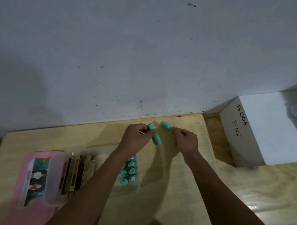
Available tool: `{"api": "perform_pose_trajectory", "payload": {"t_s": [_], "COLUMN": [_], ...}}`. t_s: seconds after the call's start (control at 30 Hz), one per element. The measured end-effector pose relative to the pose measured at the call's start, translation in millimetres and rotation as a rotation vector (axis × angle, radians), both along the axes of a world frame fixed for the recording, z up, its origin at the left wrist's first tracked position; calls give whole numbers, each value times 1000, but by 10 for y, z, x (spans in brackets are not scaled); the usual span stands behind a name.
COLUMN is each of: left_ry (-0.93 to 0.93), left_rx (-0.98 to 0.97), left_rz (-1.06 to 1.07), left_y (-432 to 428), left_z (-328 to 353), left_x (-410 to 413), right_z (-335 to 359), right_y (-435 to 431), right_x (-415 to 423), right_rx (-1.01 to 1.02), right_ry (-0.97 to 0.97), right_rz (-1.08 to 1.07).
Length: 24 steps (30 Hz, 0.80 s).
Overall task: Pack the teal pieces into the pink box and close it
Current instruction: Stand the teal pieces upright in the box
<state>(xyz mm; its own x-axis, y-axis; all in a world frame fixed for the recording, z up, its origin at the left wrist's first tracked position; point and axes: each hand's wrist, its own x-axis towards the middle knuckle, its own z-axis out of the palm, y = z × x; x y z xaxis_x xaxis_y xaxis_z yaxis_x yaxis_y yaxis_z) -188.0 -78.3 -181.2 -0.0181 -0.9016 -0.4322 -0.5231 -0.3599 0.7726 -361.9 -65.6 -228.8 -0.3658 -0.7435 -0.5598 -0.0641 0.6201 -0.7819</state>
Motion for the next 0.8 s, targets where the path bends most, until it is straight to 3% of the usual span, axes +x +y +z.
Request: {"api": "perform_pose_trajectory", "payload": {"t_s": [0.13, 0.33, 0.57, 0.8], "left_ry": [161, 341, 343, 223], "left_rx": [39, 63, -28, -106], "left_rz": [120, 265, 331, 252], "left_y": [147, 416, 837, 1232], "left_z": [163, 294, 441, 359], "left_x": [142, 317, 571, 945], "right_z": [193, 502, 708, 708], "right_y": [278, 735, 1214, 1525], "right_x": [44, 190, 327, 546], "right_rx": [10, -80, -164, -268], "right_ry": [-265, -409, -183, 260], "right_rz": [-188, -208, 9, 375]}}
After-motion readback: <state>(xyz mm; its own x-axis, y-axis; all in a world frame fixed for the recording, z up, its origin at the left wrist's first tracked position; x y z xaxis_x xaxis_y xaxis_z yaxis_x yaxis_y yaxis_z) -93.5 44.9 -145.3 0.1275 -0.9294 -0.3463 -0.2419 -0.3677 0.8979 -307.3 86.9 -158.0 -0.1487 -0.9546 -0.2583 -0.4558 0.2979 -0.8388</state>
